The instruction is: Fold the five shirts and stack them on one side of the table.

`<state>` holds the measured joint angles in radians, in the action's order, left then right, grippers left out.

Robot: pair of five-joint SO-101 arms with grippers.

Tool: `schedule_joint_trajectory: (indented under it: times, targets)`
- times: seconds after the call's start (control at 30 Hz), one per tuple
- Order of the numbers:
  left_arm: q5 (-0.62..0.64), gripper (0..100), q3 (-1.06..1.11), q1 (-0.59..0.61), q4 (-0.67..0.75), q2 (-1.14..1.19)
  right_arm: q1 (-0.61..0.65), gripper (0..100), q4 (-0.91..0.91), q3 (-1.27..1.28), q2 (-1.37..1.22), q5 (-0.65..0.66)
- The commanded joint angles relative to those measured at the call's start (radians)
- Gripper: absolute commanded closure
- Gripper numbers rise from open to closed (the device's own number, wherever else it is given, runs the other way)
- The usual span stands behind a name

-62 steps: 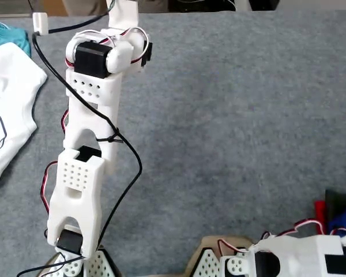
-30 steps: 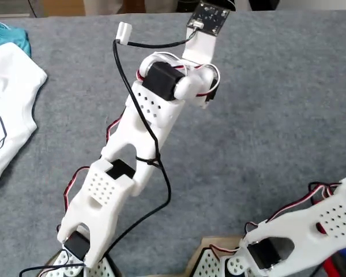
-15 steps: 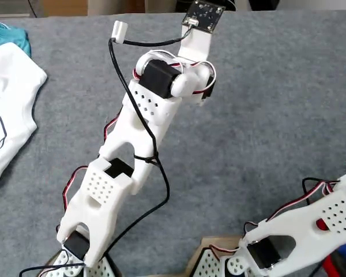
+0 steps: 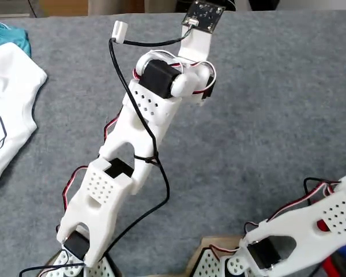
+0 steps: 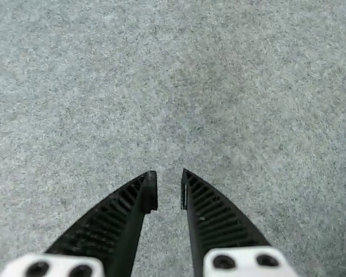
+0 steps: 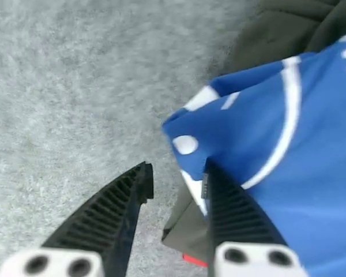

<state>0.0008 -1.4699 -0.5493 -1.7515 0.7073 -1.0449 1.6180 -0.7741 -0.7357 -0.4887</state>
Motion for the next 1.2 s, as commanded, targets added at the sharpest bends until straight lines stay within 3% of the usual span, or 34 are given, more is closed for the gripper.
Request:
schedule_joint_trajectory:
  times: [0.0, 0.07, 0.27, 0.43, 0.67, 0.8, 0.97, 1.17]
  targets:
    - [0.008, 91, 0.002, 0.011, -0.009, -0.059, -0.031, 93.7, -0.006, -0.042, 0.004, 0.0]
    - [0.008, 91, 0.002, 0.011, -0.009, -0.059, -0.036, 99.3, -0.006, -0.045, 0.008, 0.023]
    - [0.012, 91, 0.002, 0.051, -0.009, -0.059, -0.039, 99.2, 0.037, -0.094, 0.012, 0.04]
    - [0.014, 91, 0.002, 0.107, -0.009, -0.059, -0.025, 99.1, 0.118, -0.283, 0.005, 0.06]
    - [0.006, 91, 0.035, 0.117, -0.009, -0.059, 0.079, 78.9, 0.163, -0.314, -0.004, 0.176]
    - [0.006, 91, 0.101, 0.12, -0.009, -0.059, 0.145, 82.9, 0.164, -0.283, -0.007, 0.222]
    - [0.006, 91, 0.203, 0.141, -0.009, -0.059, 0.188, 85.3, 0.166, -0.291, -0.007, 0.313]
    - [0.006, 91, 0.252, 0.19, -0.009, -0.059, 0.154, 85.3, 0.164, -0.3, -0.007, 0.52]
